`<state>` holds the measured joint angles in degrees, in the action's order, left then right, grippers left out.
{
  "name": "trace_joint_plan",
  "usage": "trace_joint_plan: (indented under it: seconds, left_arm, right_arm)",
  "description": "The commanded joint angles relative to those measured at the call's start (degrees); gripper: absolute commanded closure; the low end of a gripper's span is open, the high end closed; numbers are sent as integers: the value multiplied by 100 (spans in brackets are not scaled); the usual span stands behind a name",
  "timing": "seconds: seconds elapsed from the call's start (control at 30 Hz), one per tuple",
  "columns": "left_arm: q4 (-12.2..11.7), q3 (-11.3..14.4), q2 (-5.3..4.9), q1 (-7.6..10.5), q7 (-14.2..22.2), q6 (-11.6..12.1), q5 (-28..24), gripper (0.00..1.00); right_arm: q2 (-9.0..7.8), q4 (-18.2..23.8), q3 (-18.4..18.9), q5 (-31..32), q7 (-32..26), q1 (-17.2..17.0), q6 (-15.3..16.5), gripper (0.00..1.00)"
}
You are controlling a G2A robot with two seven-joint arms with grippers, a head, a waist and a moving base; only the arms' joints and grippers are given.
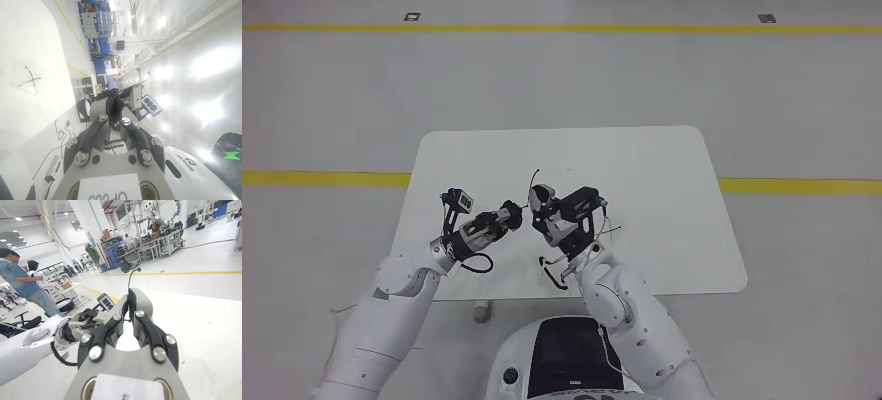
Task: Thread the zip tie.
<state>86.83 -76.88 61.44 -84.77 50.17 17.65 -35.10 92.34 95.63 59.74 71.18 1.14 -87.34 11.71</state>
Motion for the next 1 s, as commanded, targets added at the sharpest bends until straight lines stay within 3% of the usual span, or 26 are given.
trace_joint_plan:
  seconds: [0.0,0.97]
  left_arm:
    - [0,0,0,0,0,0,0,100]
    - [0,0,0,0,0,0,0,100]
  right_arm:
    - [-9,-29,-11,-17,0,10,-24,100]
    - [-154,-162,-110,-554,-16,72,-125,100]
